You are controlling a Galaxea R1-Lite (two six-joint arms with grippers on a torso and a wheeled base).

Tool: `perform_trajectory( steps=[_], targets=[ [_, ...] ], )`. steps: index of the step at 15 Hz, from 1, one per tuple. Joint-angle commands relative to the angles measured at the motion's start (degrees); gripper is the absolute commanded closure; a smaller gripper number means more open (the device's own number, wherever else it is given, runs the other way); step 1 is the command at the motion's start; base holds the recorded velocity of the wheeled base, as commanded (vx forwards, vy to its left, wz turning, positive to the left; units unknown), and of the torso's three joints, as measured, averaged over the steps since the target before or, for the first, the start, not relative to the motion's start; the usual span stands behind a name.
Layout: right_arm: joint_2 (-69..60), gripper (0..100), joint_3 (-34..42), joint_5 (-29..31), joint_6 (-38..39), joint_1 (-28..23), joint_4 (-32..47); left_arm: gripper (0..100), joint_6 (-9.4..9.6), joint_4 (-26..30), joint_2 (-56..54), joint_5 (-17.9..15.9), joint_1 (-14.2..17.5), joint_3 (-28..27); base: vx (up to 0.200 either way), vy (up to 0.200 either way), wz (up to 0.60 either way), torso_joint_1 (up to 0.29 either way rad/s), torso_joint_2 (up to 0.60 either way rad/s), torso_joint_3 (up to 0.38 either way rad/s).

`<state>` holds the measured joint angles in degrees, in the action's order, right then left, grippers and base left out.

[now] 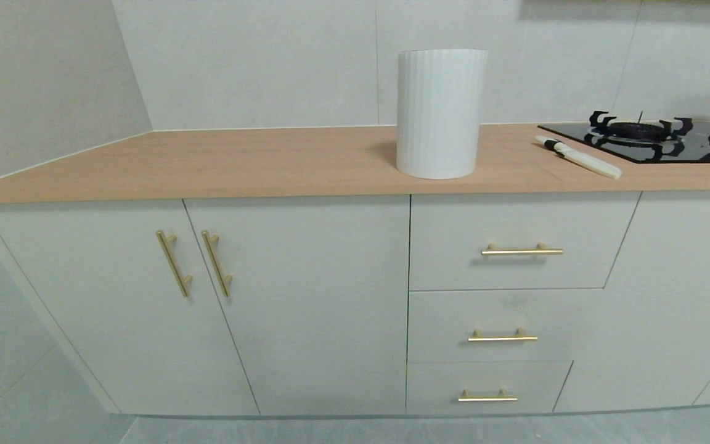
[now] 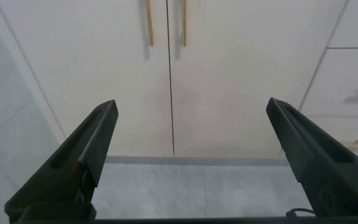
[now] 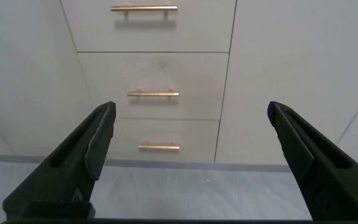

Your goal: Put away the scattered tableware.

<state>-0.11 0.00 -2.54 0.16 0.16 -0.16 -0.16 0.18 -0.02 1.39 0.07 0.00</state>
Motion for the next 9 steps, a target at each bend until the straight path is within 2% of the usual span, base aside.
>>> perform_trajectory(
  steps=[1,9],
  targets=[
    [0.1,0,0.0,0.0,0.0,0.0,0.0,0,-0.02,0.0,0.0,0.0,0.0,0.0,0.200,0.000,0.00,0.002,0.00,0.007],
    [0.1,0,0.0,0.1,0.0,0.0,0.0,0,-0.02,0.0,0.0,0.0,0.0,0.0,0.200,0.000,0.00,0.002,0.00,0.004]
  ],
)
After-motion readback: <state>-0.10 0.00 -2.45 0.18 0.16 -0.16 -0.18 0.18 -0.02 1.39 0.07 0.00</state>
